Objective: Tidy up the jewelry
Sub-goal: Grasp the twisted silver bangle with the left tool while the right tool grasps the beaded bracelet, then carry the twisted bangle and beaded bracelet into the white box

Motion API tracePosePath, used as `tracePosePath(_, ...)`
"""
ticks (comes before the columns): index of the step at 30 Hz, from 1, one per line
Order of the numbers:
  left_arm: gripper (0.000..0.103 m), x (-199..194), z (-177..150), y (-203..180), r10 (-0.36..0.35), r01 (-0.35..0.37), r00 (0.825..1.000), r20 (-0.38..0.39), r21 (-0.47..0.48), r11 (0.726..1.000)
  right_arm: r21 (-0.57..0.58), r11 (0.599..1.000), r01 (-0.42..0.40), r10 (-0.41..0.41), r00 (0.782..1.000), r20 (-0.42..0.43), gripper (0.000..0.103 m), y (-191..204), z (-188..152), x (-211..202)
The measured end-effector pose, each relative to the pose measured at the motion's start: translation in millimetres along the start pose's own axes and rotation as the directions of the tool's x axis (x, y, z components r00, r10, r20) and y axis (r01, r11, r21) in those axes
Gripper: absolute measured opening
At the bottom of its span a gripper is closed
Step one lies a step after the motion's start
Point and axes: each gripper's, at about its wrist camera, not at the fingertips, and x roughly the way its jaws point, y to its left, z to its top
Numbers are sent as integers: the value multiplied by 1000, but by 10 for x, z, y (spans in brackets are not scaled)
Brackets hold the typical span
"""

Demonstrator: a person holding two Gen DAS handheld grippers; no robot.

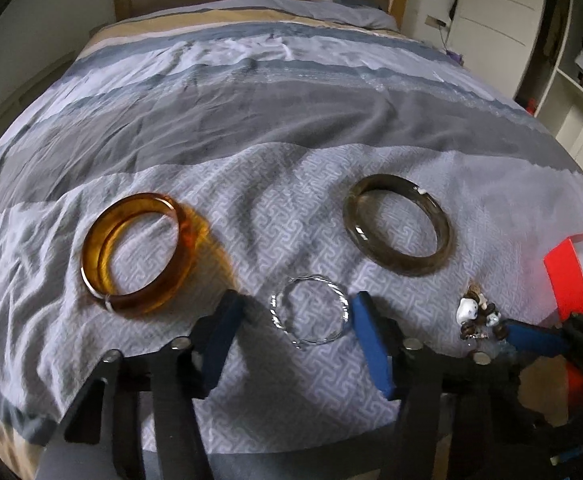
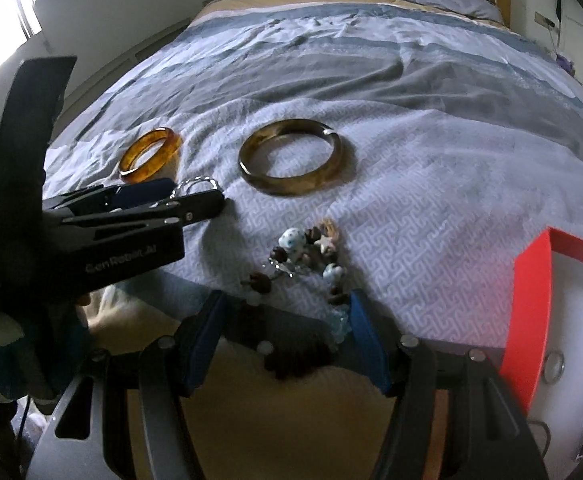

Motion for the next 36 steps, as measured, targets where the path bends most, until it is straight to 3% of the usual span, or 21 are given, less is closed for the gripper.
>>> tracePosePath(1,44,2,-5,-20,0,0,1000,2,11,1000,-4,1000,4,-4,1000,1,49,11,3,8)
tracePosePath(3,39,-7,-20,-59,-8,8,1000,3,26,1000,-4,1000,4,-5,1000,-3,24,31,9,28)
tracePosePath(6,39,-45,-60,-69,-11,11,1000,4,25,1000,1,1000,-13,13,1000,-10,15,61,-38,24)
tracePosePath(13,39,-334,-247,-30,-23,23,1000,8,-6,1000,-3,999,-51,51,999,9,14,187,-223,-179)
tracePosePath(24,39,-1245,-650,17,11,-10,999,50,-24,1000,-43,994,-101,105,986,127,13,516,-485,-1055)
tracePosePath(31,39,-1826,-699,-274,-11,10,994,110,11,1000,-45,994,-103,110,973,205,13,548,-677,-1590)
tracePosePath(36,39,-2006,-595,-670,-68,61,989,132,55,997,-11,997,-79,79,964,255,13,254,-787,-1912)
